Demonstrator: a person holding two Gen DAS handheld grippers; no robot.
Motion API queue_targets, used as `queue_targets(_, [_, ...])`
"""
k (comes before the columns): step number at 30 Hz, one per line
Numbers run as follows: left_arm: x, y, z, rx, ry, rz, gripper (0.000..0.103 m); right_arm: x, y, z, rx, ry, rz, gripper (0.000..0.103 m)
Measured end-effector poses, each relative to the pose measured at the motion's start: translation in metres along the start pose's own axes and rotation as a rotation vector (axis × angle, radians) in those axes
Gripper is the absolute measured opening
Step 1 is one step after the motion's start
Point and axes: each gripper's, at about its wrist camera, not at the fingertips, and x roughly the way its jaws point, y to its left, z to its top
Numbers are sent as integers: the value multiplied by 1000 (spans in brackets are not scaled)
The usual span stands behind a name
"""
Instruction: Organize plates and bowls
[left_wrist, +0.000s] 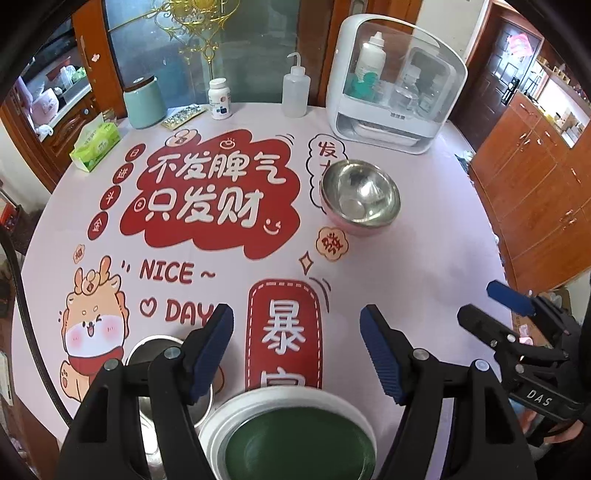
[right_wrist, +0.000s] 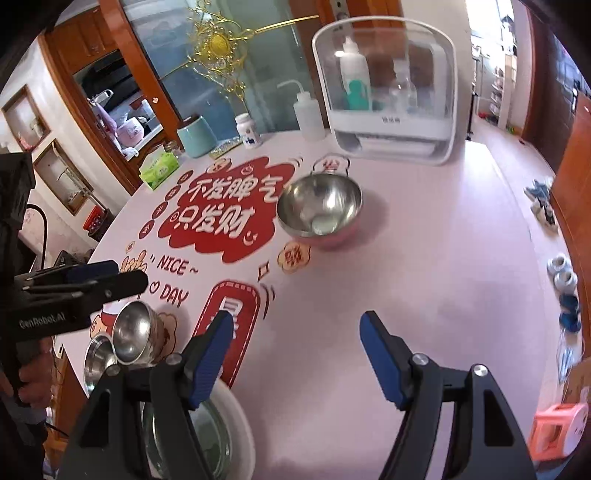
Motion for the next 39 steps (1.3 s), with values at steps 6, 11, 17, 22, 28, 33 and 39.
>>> queue_targets(6, [3,-15,26,-5,-26,16,76,6,-18,32,-16,-1,-28,71])
queue_targets(11, [7,-25,51,5,-47,38,76,12,-33,56,-11,-19,-24,71])
queue_targets(17, [23,-31,78,7,-55,66,76,22,-52,87,25,-60,-19,71])
queue_targets(22, [41,-35,93,4,-51,90,76,42,-63,96,52,-58,-8,71])
queue_targets(28, [70,-44,103,29,-50,85,76,71,-78,91,109,-38,0,71])
queue_targets(33, [101,-48,105,24,-35,48,76,93,-88,85,142,-40,12,71])
queue_targets(39, [137,-50,99,23,0,31,76,119,-93,77,156,-23,40,71])
